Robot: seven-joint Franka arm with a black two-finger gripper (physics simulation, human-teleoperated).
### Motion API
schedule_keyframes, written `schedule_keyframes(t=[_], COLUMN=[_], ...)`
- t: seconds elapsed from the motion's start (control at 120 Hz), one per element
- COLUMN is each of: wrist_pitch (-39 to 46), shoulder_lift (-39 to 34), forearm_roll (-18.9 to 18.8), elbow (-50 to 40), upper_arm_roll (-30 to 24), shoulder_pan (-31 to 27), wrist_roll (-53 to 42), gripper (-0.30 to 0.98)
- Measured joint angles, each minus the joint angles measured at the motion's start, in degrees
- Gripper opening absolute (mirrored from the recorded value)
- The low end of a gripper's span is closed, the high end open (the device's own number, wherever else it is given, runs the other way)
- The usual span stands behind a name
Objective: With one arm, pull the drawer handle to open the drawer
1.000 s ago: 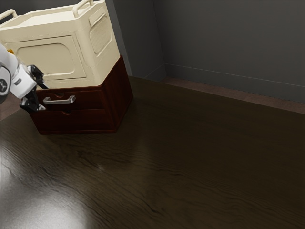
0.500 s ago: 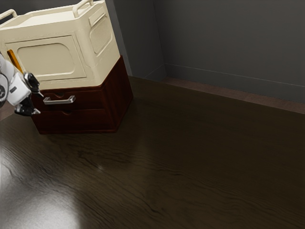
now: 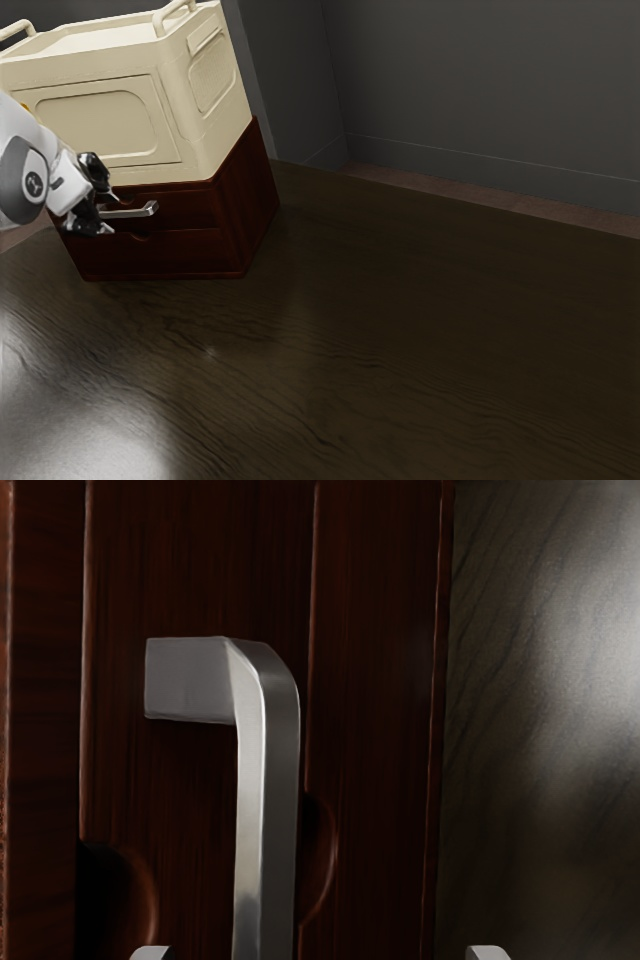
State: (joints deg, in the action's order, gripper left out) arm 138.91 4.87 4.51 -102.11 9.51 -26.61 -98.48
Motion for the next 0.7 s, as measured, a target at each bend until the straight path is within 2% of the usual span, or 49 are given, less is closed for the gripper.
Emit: schedule_keyframes(t=[0.433,0.7], wrist_pitch=[0.1,-0.5], shoulder_lift=[1.7,0.7], forearm_roll=[1.5,2.3], elbow=[0.1,-0.6], upper_arm_roll=[0.1,0.2], shoulder_pan=[-0.2,-0.2], wrist_roll=[-0.8,-1.1], gripper=[0.3,0.14])
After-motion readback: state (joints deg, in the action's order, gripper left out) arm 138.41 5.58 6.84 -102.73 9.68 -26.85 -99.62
